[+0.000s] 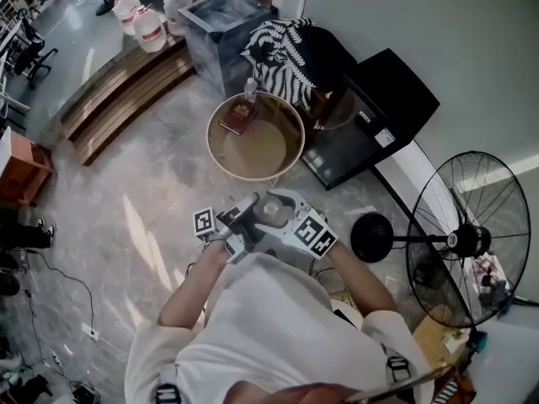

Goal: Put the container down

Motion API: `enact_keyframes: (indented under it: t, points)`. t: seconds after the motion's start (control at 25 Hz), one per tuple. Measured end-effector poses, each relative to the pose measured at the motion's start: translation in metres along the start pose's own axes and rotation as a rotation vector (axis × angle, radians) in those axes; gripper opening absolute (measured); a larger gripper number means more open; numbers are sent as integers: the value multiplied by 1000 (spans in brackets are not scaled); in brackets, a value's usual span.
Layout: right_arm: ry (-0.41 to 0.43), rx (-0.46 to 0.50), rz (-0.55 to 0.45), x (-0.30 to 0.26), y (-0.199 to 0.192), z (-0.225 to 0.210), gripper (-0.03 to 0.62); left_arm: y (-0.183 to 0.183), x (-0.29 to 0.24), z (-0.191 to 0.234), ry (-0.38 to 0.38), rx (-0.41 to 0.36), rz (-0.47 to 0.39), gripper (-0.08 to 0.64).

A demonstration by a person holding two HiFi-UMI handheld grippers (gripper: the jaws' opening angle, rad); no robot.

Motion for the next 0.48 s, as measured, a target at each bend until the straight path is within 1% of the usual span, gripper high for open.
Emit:
enact_keyframes:
  t: [0.2,0.48]
  points:
    - [-18,-24,3,-31,11,-28,336,42,-15,-3,12,21,14,270]
    - [-51,-52,10,-84,35,-64,336,110,-30,-15,32,49,43,270]
Point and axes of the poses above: the fingertips, and each gripper's own axes: x backward along the fingers, z to its left, y out of its top, the point moved 6 cm from there along x, backward along the fingers, and after that the axes turned 11 degrees about -y, right-handed, at the moved point
